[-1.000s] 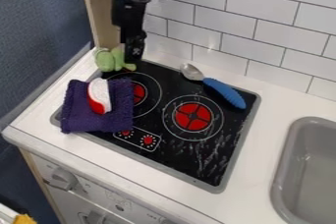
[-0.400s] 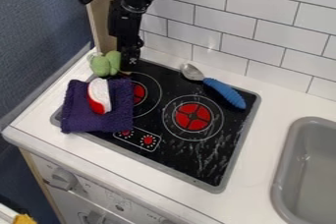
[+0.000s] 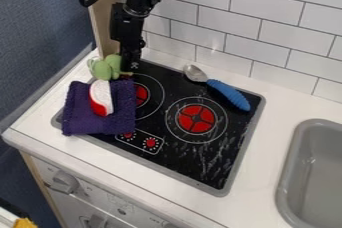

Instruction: Put the green cloth below the right burner

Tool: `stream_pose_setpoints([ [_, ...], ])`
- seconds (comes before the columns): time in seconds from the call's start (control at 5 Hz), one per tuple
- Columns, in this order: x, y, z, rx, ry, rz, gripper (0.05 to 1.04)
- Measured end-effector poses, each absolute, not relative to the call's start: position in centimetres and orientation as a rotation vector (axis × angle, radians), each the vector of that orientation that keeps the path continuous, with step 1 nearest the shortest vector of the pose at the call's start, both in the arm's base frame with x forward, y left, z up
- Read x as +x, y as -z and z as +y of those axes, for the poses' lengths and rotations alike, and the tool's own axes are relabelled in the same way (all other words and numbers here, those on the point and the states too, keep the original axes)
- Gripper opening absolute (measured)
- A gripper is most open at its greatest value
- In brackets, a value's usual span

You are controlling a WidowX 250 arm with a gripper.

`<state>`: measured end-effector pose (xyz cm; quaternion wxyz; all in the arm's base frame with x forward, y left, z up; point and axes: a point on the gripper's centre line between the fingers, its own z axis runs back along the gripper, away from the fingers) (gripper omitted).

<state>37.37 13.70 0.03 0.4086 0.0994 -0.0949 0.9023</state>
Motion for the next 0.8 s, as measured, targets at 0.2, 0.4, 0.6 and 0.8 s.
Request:
stream_pose_setpoints([
  [0.2, 37.3, 0.0, 13.7, 0.251, -2.256, -0.236, 0.176],
  [0.4, 37.3, -0.8, 13.7, 0.222, -2.243, -0.248, 0.123],
  [0.6, 37.4, -3.0, 13.6, 0.165, -2.230, -0.287, 0.100],
  [0.8, 37.1, -5.0, 13.5, 0.109, -2.199, -0.327, 0.097],
])
